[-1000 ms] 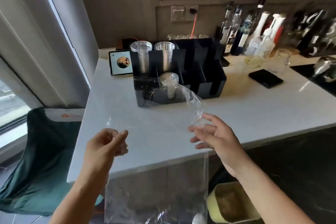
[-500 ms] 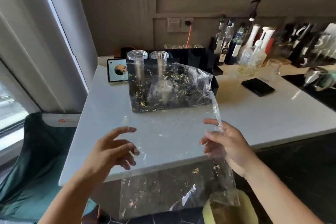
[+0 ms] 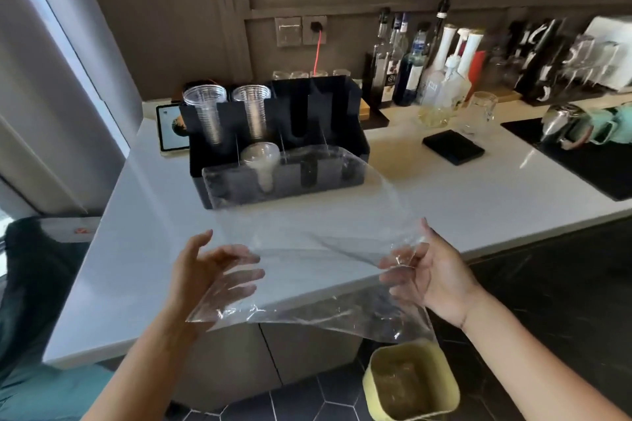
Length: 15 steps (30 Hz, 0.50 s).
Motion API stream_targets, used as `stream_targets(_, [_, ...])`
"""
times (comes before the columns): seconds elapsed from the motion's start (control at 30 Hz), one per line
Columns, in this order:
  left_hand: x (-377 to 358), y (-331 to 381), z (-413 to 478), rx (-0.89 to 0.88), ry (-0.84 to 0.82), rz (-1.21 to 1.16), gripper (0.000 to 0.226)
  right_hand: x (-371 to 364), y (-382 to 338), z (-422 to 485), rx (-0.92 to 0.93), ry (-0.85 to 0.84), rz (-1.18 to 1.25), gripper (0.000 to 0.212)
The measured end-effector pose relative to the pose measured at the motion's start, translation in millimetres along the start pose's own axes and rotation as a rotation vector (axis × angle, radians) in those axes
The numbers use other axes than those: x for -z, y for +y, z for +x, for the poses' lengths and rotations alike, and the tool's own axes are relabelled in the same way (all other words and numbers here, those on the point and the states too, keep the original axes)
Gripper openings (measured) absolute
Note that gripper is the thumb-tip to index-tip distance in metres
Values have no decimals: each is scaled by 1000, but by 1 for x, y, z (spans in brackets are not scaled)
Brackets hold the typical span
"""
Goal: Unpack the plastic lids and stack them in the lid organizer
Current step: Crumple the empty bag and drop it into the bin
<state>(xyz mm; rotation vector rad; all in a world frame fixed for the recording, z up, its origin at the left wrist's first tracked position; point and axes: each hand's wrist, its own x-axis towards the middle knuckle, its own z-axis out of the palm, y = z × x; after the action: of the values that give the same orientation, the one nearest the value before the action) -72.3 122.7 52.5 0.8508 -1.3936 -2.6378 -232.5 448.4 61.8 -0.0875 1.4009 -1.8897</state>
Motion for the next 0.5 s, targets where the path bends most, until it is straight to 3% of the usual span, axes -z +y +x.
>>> stream_targets(0.07, [-13,2,3,28,-11,78,56,7,0,-1,23,41,-131,45])
stream_targets(0.17, [-34,3,5,19,-64,197,32,20,2,-2,80,103,-184,36])
stream_targets(0.3, [-55,-6,14,-104,-26,241,58,28,2,-5,141,211,-68,58])
stream_targets(0.37, [-65,-10,18,-159,-24,205,63,32,2,-11,112,208,24,60])
stream_targets(0.5, [-80,-22,26,-228,-27,227,64,45,10,-38,-47,136,-161,51])
